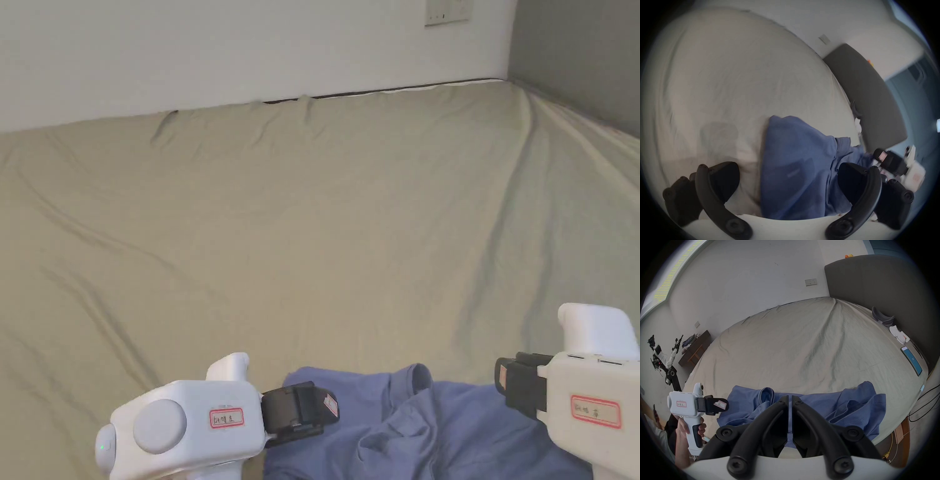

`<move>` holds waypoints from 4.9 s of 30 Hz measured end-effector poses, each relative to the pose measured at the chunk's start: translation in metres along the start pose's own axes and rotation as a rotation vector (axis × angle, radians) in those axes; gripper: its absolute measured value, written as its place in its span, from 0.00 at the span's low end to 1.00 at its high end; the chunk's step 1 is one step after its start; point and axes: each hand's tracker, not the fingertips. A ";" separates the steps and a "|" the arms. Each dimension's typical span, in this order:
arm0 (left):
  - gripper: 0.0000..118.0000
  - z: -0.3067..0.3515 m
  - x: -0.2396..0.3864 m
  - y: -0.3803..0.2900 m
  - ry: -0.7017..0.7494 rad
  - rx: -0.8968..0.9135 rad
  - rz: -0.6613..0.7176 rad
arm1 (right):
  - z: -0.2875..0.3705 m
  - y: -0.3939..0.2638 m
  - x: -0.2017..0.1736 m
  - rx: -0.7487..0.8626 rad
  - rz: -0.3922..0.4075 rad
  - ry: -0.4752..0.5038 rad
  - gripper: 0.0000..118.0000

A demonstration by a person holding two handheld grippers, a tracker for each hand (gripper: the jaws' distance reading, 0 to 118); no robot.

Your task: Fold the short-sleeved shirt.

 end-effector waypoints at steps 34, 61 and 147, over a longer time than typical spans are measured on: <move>0.12 0.149 -0.051 0.024 0.741 0.189 0.065 | -0.020 0.011 -0.040 -0.003 0.091 0.066 0.05; 1.00 0.021 0.153 0.011 -0.042 0.118 -0.179 | 0.041 0.006 0.016 0.088 -0.021 -0.076 0.05; 1.00 0.060 -0.013 -0.022 -0.096 0.115 0.243 | -0.157 -0.006 -0.005 -0.508 -0.194 0.650 0.04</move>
